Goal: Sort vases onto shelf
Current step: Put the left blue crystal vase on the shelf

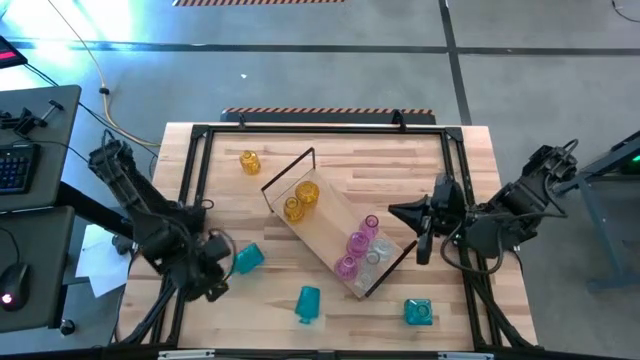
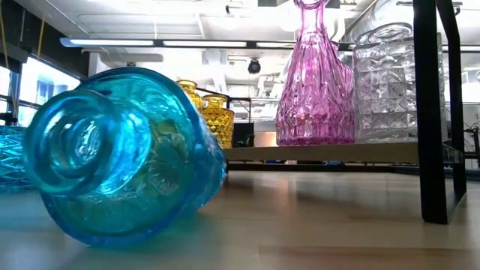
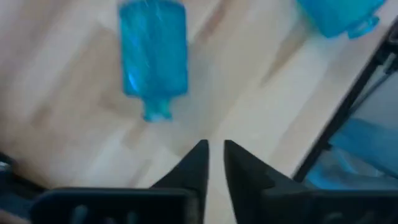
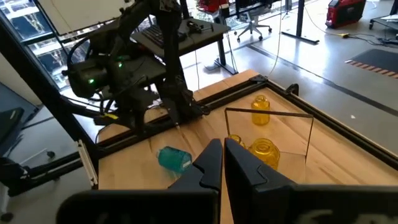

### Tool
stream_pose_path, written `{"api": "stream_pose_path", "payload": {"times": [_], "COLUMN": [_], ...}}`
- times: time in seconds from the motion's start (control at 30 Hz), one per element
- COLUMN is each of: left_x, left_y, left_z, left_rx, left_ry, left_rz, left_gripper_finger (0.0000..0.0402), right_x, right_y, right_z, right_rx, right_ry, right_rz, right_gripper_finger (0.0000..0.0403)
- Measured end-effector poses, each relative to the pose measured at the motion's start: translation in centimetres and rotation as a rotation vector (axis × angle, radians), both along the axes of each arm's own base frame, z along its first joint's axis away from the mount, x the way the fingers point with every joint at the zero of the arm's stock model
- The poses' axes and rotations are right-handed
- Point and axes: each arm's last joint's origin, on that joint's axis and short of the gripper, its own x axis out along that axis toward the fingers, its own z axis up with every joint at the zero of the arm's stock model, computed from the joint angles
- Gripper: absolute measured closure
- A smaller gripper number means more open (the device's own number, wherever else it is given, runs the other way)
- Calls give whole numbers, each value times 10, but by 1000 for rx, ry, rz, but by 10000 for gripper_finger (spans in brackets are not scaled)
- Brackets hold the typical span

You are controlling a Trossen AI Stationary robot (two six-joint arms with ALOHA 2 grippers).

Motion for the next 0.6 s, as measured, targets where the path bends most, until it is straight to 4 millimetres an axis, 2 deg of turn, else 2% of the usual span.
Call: {"api": "stream_pose_path", "payload": {"times": [0.17, 0.37, 0.5, 0.6], "left_x": [-21, -24, -23, -20], "left_y": [-9, -10, -10, -7], "left_z": [-21, -37, -52, -58], "left_rx": [-53, -104, -148, -142], "left_ry": [13, -50, -64, -62], "left_rz": [59, 148, 190, 213], "left_gripper_finger": [285, 196, 163, 156], "right_x": [2, 1, -2, -7], "right_y": [1, 0, -2, -6], "right_z": [-1, 0, 2, 6], "right_rx": [0, -27, -66, -77], "right_ry": [-5, -2, 5, -4], "right_rz": [-8, -9, 3, 2], "right_gripper_finger": [403, 403, 403, 403]}}
